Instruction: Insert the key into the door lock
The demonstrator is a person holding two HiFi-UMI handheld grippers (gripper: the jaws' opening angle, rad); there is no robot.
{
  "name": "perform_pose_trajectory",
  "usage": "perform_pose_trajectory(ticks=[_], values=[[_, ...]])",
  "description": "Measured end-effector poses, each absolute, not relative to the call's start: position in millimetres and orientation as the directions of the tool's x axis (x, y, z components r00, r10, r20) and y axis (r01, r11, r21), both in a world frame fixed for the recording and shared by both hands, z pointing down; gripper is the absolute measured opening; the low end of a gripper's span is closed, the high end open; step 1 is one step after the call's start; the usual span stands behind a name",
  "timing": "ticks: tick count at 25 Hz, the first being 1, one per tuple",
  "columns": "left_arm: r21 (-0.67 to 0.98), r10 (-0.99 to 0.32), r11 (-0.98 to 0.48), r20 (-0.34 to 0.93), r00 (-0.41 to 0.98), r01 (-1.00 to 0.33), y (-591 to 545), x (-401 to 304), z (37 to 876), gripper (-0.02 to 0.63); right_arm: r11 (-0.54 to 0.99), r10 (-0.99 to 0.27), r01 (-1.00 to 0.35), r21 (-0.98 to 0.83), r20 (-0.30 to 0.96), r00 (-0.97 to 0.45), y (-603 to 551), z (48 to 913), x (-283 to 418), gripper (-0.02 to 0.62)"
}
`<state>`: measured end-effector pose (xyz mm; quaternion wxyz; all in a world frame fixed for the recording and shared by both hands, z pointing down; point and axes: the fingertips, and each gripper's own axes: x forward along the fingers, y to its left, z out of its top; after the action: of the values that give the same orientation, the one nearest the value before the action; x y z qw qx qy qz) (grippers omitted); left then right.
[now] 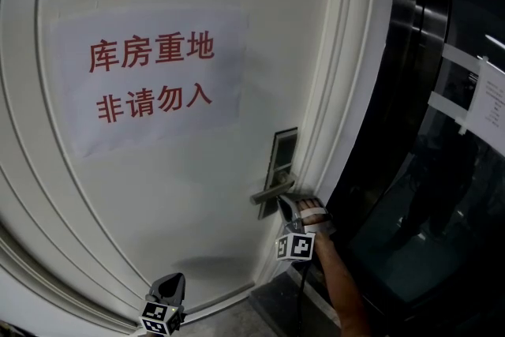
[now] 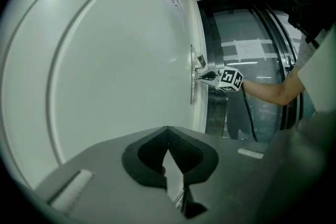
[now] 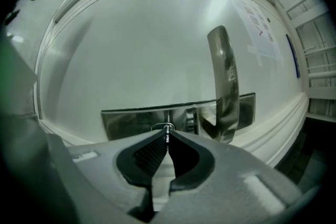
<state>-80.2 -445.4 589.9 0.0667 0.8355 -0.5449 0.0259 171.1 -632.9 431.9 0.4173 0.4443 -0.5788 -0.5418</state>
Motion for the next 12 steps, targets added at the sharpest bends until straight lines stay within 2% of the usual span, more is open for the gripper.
perform_pose_trajectory(ticks=[12], values=[[0.081,-0.903,-0.405,0.119,0.412,-0.911,-434,-78,586,0.002,0.008,-0.965,-0.088,0.996,-0.015,-0.261,-632,432,170,0.015]])
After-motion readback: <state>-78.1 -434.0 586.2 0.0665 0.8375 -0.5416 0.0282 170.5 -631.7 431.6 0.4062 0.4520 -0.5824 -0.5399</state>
